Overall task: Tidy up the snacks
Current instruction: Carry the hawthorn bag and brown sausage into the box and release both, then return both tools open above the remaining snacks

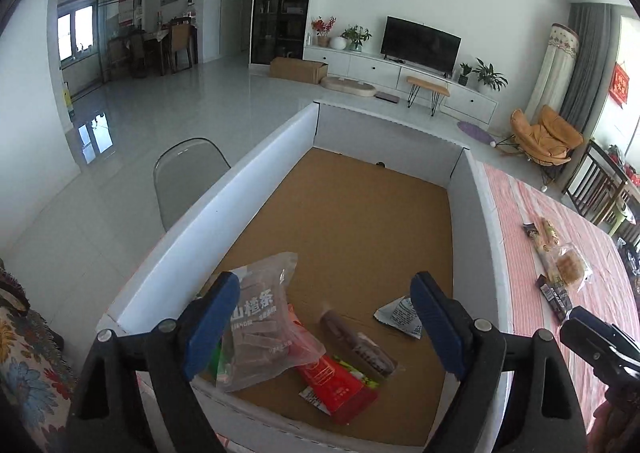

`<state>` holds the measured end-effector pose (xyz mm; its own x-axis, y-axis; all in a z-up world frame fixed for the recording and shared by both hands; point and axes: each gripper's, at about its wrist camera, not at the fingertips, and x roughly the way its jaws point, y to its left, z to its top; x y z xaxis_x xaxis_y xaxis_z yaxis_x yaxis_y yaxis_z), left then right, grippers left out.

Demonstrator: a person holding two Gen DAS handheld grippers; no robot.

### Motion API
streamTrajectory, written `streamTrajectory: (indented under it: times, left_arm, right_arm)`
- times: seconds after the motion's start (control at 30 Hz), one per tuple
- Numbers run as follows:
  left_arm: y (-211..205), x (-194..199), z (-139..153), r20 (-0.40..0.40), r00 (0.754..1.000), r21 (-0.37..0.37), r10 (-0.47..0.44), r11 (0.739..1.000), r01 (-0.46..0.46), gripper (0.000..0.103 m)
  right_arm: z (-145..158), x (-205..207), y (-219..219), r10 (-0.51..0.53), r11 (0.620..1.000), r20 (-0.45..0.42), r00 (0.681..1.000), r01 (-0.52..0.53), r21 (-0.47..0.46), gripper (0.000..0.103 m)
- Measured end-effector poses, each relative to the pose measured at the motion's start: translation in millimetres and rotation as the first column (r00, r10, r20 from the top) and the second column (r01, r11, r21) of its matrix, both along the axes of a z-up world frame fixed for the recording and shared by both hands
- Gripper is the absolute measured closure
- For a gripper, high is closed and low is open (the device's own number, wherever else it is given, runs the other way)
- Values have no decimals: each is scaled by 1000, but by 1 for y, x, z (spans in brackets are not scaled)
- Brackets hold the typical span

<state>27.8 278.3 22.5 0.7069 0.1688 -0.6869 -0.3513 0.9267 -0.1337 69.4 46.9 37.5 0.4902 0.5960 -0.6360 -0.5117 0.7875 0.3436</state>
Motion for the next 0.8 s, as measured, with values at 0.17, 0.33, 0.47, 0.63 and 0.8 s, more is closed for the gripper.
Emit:
streamTrajectory:
  times: [0.17, 0.33, 0.47, 0.63, 0.8]
  left_arm:
    - [-61, 10, 15, 85, 985, -65, -152, 985, 158, 13]
    - [-169, 17, 28, 117, 908, -147, -402, 897, 416, 2]
    - [-269, 36, -15, -25, 756, -315, -654, 723, 615, 1]
    - [-330, 63, -74, -161, 753, -189, -638, 769, 611, 2]
    - [-314, 94, -116, -219, 820, -9, -529, 842, 540, 2]
  right_arm:
    - [-56, 7, -109, -294, 935, 56, 954, 300, -190, 33]
    - [-91, 5, -223, -573, 704, 204, 794, 604, -373, 33]
    - [-93, -5, -277, -698, 598, 214, 684, 721, -350, 33]
    - [-101, -7, -296, -765, 548, 148, 627, 754, -361, 33]
    - [-110, -2, -298, -783, 527, 124, 610, 756, -388, 33]
